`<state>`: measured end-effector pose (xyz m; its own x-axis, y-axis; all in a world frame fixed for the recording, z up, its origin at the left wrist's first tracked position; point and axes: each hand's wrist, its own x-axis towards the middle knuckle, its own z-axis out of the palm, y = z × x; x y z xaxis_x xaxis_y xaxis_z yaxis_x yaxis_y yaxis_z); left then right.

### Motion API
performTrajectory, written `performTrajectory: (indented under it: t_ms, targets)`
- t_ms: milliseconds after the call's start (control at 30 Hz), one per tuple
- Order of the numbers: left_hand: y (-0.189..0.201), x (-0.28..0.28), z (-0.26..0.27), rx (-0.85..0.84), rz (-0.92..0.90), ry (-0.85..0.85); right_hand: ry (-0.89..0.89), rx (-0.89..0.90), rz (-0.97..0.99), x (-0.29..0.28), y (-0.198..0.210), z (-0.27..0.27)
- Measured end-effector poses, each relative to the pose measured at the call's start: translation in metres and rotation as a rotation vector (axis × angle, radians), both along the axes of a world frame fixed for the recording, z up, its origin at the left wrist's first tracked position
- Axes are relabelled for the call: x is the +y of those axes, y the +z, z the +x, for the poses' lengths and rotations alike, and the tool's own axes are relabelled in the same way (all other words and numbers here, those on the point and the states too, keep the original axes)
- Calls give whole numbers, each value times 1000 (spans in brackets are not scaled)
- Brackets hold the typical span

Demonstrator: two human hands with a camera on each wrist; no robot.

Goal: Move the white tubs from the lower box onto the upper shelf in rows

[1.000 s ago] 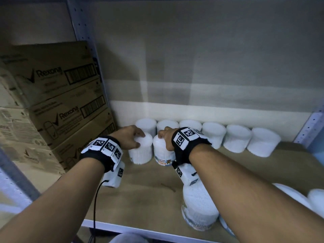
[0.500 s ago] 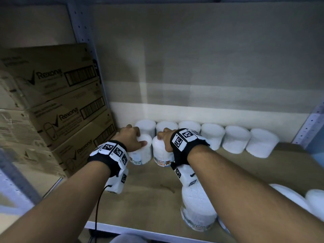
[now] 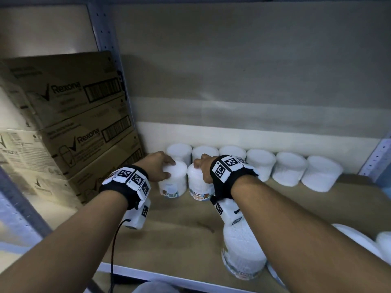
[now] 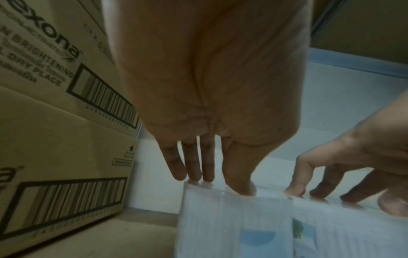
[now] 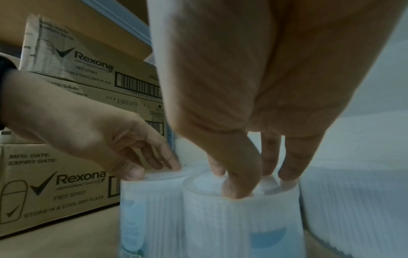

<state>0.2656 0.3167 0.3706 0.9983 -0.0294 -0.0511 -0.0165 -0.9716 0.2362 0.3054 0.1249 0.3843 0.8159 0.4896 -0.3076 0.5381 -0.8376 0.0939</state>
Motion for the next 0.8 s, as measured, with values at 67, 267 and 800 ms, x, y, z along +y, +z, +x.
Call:
performTrajectory:
  t_ms: [67, 267, 800]
  targets:
    - [-2, -3, 1, -21, 11, 28, 8, 4, -18, 0, 0, 1]
    - [-9, -10, 3, -50, 52, 119, -8, 25, -21, 1, -3, 5]
    - [-7, -20, 2, -62, 14, 157, -14, 17, -18, 5, -5, 9]
